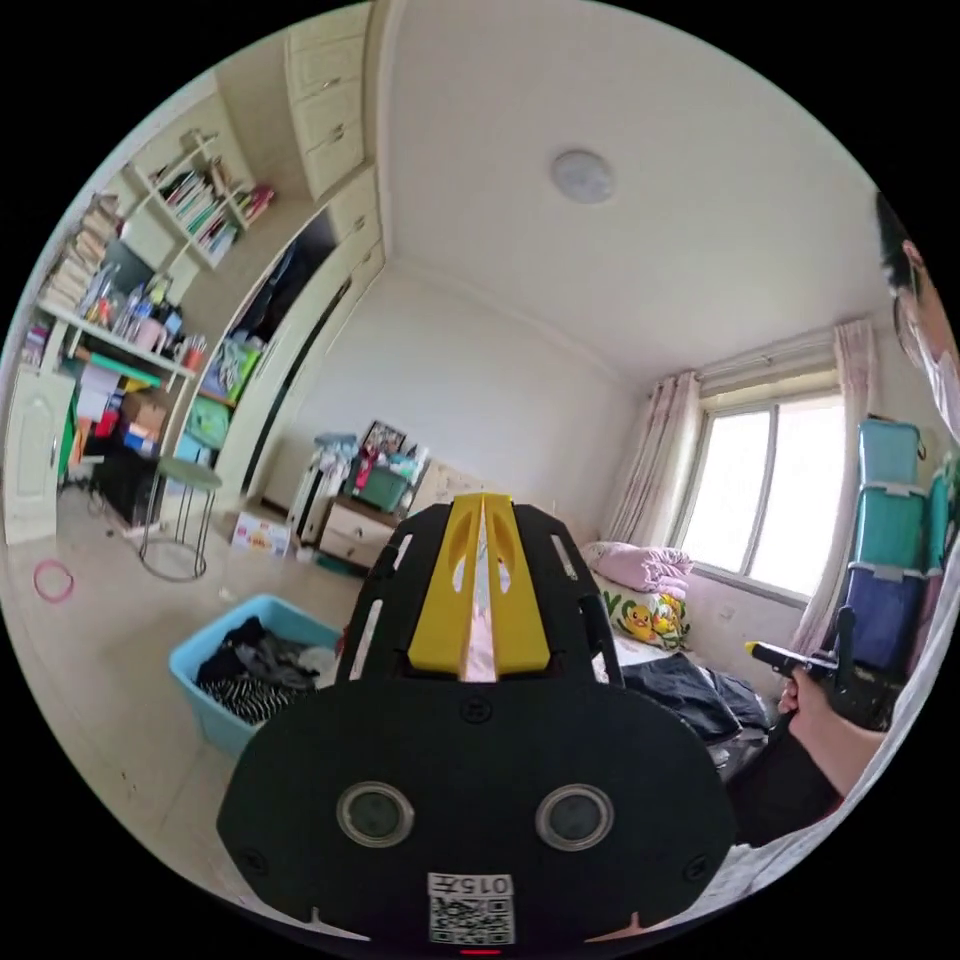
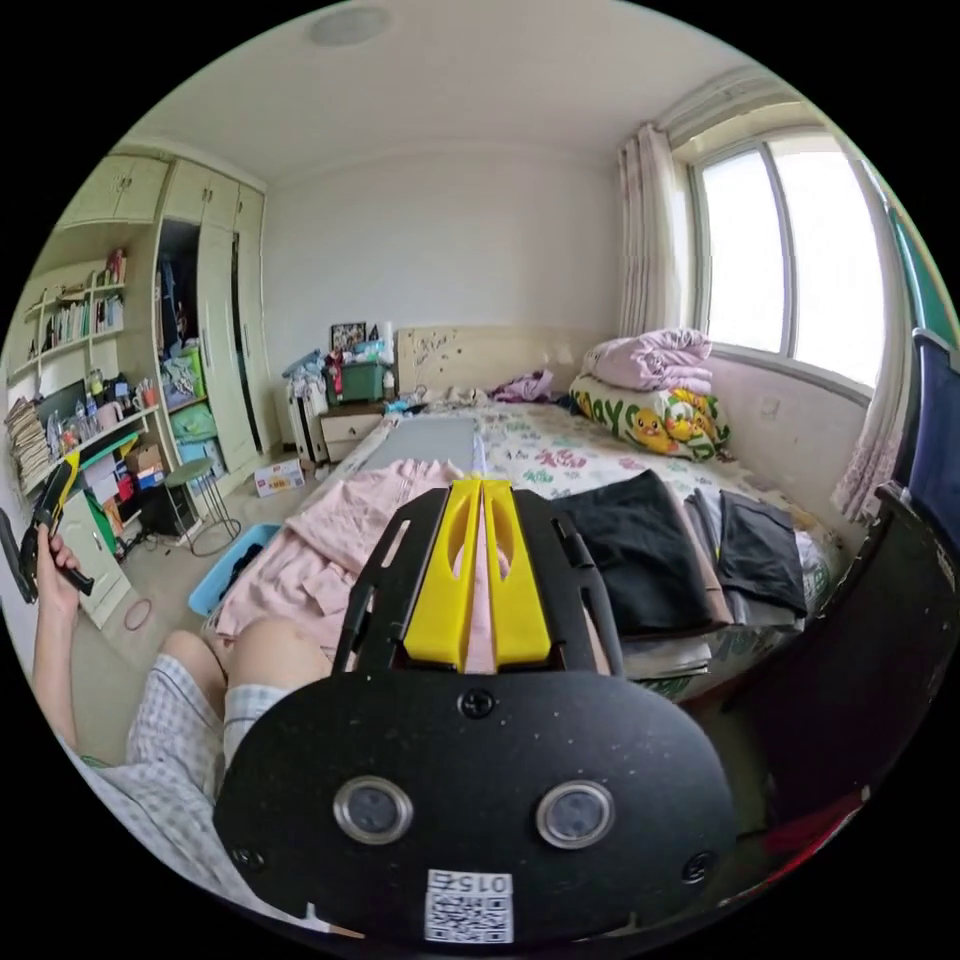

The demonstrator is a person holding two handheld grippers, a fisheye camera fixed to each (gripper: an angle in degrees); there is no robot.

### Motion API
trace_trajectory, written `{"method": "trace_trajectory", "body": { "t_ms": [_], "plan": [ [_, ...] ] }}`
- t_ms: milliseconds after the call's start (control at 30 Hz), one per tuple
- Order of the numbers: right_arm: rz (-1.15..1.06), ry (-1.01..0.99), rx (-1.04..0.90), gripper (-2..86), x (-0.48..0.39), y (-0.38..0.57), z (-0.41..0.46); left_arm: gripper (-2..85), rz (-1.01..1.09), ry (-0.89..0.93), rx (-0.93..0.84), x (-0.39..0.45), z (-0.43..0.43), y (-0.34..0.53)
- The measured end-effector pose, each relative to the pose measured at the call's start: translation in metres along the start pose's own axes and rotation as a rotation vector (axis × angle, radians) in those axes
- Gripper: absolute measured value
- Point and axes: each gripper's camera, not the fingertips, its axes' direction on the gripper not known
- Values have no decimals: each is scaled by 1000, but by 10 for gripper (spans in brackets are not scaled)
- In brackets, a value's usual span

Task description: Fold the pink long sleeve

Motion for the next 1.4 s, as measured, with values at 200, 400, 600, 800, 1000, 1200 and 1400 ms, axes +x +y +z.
{"method": "trace_trajectory", "body": {
  "t_ms": [200, 400, 600, 800, 1000, 1200, 1400],
  "plan": [
    [-7, 53, 108, 5, -13, 11, -83, 22, 148, 130, 147, 36, -40, 46],
    [14, 77, 184, 71, -7, 24, -152, 122, 138, 276, 106, 63, -50, 86],
    [54, -6, 281, 196, 18, 25, -193, 206, 214, 281, 87, 96, -72, 116],
    [96, -107, 475, 279, 42, 32, -212, 282, 265, 259, 18, 118, -79, 136],
    [116, -184, 416, 328, 70, 28, -197, 316, 344, 296, -77, 146, -56, 155],
    [176, -236, 371, 325, 91, 36, -179, 320, 323, 327, -142, 165, -36, 175],
    [180, -297, 331, 315, 106, 42, -171, 319, 335, 324, -175, 178, -42, 174]
  ]
}}
